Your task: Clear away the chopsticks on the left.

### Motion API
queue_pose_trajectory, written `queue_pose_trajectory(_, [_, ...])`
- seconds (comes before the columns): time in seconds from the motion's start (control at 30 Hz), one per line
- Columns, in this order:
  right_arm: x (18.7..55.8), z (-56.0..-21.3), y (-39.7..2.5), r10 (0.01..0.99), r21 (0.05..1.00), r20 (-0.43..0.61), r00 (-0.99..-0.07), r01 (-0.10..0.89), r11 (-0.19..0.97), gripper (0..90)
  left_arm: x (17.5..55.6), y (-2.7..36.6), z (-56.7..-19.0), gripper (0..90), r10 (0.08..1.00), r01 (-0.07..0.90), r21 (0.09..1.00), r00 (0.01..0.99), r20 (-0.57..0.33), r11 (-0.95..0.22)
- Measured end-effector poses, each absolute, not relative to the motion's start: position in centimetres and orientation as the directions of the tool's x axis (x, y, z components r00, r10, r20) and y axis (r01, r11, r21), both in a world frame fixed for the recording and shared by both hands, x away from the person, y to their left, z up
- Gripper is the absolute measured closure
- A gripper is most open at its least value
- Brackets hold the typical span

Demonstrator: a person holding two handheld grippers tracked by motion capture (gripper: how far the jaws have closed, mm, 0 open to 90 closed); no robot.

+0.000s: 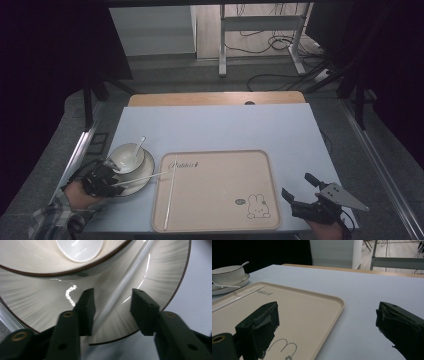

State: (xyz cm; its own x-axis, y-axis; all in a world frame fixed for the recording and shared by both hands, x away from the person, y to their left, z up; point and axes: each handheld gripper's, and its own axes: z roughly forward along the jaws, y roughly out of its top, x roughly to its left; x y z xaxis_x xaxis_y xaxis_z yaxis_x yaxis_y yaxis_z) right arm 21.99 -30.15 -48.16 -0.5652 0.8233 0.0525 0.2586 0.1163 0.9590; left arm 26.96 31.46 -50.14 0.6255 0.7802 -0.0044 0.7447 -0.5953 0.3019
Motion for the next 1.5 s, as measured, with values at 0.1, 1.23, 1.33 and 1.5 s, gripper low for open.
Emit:
queue_pose_trajectory(0.1, [22.0,-48.2,-30.2,0.824,0.959,0.055,-0.564,0.259,0.113,4.6,27.0,31.4,-50.2,62.1,0.779,0.745,0.297,0.628,-0.006,-0.598])
queue_pose_trajectory(1.23, [21.9,-48.0,-30.2,0.826,0.961,0.052,-0.562,0.253,0.112,4.9,26.1,29.5,-49.0,84.4,0.718,0.691,0.308,0.695,-0.037,-0.654])
queue_pose_trajectory(1.33, [21.9,-48.0,-30.2,0.826,0.961,0.052,-0.562,0.253,0.112,4.9,26.0,29.3,-49.0,84.5,0.717,0.691,0.304,0.696,-0.036,-0.656])
queue_pose_trajectory(1.5, [21.9,-48.1,-30.1,0.825,0.961,0.05,-0.564,0.252,0.114,4.9,25.8,29.2,-48.6,84.6,0.724,0.694,0.329,0.689,-0.041,-0.641])
